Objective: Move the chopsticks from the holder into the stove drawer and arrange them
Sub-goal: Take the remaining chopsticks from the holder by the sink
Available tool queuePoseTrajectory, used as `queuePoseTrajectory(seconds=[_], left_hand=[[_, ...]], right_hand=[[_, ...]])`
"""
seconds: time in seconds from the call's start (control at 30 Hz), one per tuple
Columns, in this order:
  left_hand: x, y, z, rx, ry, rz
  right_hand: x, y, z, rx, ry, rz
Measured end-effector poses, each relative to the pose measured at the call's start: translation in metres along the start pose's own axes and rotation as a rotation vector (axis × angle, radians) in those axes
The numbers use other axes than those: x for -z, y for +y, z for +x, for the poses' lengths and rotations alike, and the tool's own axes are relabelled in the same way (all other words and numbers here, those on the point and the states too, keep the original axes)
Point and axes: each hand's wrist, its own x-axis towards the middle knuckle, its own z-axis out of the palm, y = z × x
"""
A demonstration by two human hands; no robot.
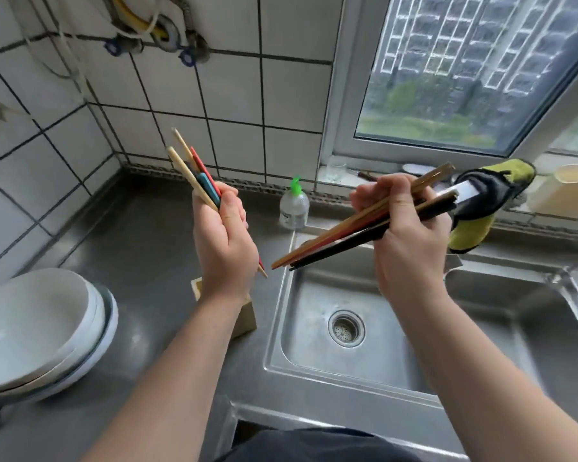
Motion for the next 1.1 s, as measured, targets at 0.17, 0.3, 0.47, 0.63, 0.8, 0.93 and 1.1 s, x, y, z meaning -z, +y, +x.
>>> queuePoseTrajectory(seconds=[0.17, 0.3, 0.47, 0.63, 0.8, 0.93, 1.1], left_hand=[[-0.053, 0.020, -0.059, -0.011, -0.214, -0.030], [-0.094, 0.036, -0.123, -0.009, -0.392, -0.051], [-0.143, 0.076, -0.239, 0.009, -0.621, -0.119], [-0.178, 0.113, -0.361, 0.066, -0.885, -0.179], [-0.201, 0.146, -0.468, 0.036, -1.122, -0.136], [-0.217, 0.174, -0.543, 0.015, -1.351, -0.143], [-0.235, 0.215, -0.635, 0.020, -1.622, -0.237]], right_hand=[[0.083, -0.039, -0.025, 0.084, 0.135, -0.056], [0.158, -0.077, -0.061, 0.133, 0.301, -0.101], [0.262, -0.124, -0.127, 0.158, 0.498, -0.177], [0.368, -0.157, -0.202, 0.246, 0.694, -0.301], [0.460, -0.183, -0.281, 0.252, 0.910, -0.385], [0.518, -0.204, -0.345, 0.224, 1.101, -0.395], [0.576, -0.233, -0.421, 0.246, 1.380, -0.405]])
